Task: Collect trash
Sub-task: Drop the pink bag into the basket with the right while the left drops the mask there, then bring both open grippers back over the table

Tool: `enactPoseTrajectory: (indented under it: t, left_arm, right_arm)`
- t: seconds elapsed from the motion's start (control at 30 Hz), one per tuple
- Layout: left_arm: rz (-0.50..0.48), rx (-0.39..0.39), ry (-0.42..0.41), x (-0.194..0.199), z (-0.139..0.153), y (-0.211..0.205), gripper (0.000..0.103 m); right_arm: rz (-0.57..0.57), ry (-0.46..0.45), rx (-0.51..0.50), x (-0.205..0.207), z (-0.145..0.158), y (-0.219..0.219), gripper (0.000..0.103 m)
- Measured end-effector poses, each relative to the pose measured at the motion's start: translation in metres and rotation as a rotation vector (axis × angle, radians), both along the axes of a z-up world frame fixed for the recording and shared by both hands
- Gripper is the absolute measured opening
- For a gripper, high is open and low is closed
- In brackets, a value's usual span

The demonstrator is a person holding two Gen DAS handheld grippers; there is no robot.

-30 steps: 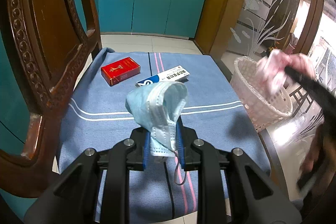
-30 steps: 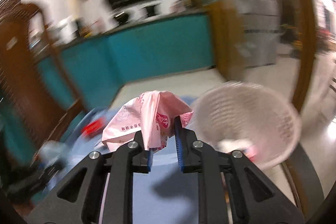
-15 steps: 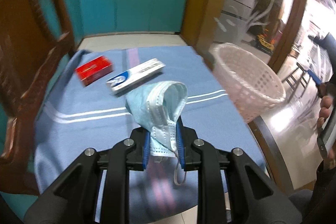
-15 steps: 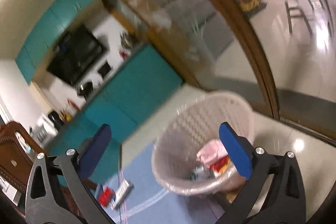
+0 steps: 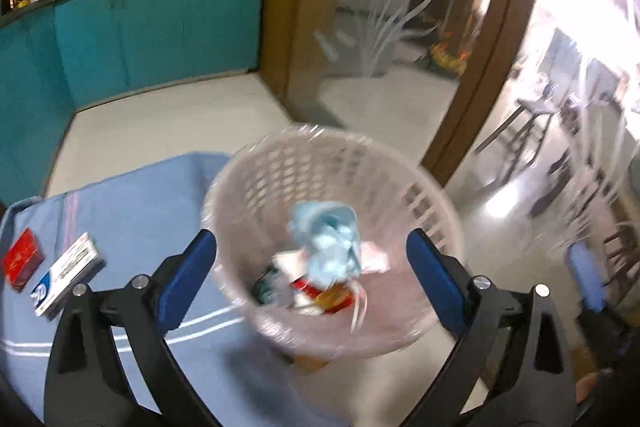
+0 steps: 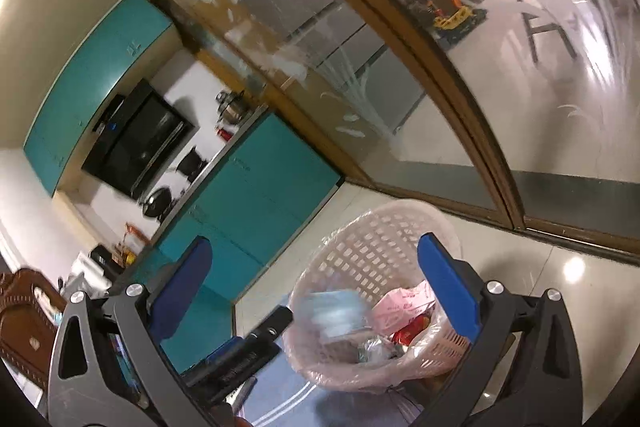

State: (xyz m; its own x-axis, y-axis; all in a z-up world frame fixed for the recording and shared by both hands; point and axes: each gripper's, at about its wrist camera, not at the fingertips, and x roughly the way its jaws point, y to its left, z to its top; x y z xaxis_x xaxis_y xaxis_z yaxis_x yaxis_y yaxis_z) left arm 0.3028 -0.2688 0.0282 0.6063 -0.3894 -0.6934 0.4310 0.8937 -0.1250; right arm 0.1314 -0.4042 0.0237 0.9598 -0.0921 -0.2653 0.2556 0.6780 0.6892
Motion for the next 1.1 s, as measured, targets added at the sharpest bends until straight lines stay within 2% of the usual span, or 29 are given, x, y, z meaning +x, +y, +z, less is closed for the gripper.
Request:
enactPoseTrajectory:
  t: [0.1, 0.2, 0.3, 0.43, 0.5, 0.6, 0.7, 0.83, 1.1]
  left_arm:
    - [0.028, -0.011, -0.009, -0.020, -0.007, 0.037, 0.096]
    - [0.115, 0.008, -0.030, -0.049, -0.011, 0.104, 0.097]
    - [0.212, 0.003, -0.055, -0.070, -0.009, 0.164, 0.099]
    - [0.337, 0.017, -0.136, -0.100, -0.002, 0.243, 0.099]
    - [0.395, 0.032, -0.168, -0.110, -0.003, 0.269, 0.100]
    - [0.414, 0.020, -0.159, -0.102, -0.007, 0.288, 0.100]
    - [0.413, 0.062, -0.135, -0.093, -0.018, 0.294, 0.100]
    - [0.395, 0.059, -0.109, -0.092, -0.023, 0.295, 0.100]
    - [0.367, 0.032, -0.127, -0.104, -0.017, 0.292, 0.100]
  right_arm:
    - [0.051, 0.018, -0.040, 0.007, 0.003, 0.009, 0.100]
    - [0.122, 0.047, -0.080, 0.017, 0.004, 0.029, 0.100]
    - [0.210, 0.079, -0.164, 0.024, 0.006, 0.057, 0.100]
    - [0.307, 0.130, -0.241, 0.030, 0.005, 0.096, 0.100]
    - [0.354, 0.155, -0.289, 0.030, 0.002, 0.118, 0.100]
    - [0.414, 0.171, -0.379, 0.029, -0.001, 0.150, 0.100]
    - [0.444, 0.179, -0.438, 0.029, -0.006, 0.173, 0.100]
    - [0.452, 0.203, -0.449, 0.035, -0.012, 0.184, 0.100]
    - [0.453, 0.230, -0.462, 0.039, -0.018, 0.191, 0.100]
